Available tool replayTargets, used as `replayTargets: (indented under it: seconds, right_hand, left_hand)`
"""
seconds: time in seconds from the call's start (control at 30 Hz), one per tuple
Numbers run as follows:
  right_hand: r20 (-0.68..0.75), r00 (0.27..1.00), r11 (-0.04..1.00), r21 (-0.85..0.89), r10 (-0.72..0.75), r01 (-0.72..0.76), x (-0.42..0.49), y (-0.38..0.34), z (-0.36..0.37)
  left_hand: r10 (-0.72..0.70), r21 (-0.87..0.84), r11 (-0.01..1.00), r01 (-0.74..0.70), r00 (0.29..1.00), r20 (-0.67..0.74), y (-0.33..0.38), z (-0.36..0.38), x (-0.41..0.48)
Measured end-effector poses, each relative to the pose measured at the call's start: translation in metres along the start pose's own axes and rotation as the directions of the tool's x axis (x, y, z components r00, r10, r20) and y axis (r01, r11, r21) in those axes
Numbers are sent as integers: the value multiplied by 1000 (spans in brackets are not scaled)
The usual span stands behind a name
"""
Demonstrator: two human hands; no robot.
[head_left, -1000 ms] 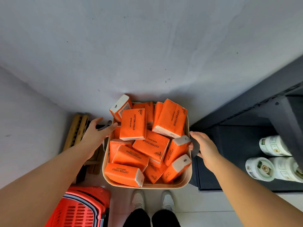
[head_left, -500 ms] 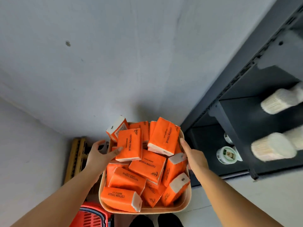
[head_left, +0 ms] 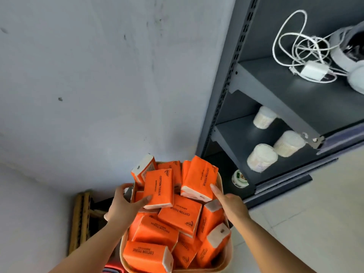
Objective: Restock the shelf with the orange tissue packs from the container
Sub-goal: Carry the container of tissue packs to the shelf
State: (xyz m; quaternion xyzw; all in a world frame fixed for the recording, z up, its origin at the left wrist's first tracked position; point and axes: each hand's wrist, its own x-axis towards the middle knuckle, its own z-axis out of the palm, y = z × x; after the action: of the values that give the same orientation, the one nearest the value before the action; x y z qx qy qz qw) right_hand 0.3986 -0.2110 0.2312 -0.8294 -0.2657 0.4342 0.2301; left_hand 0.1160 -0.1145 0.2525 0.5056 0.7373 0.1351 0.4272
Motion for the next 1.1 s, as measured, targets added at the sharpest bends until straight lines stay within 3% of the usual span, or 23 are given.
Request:
replayTargets:
  seconds: [0.3,0.67,0.8,1.1]
  right_hand:
    - [-51,998,999,38,-31,33,-43,86,-61]
    - [-132,991,997,80,20,-9,-104,202,-161]
    - [-197,977,997,33,79,-74,-123,237,-201]
    - [-325,914,950,270,243,-157,-168,314,-285]
  left_hand:
    - [82,95,992,-81,996,-15,-2,63,-68]
    - [195,-6,981,-196,976,93,17,159,-193]
    - [255,-3,966,-257,955,154,37,194,-222]
    - [409,88,881,-464,843,348,102,282,-277]
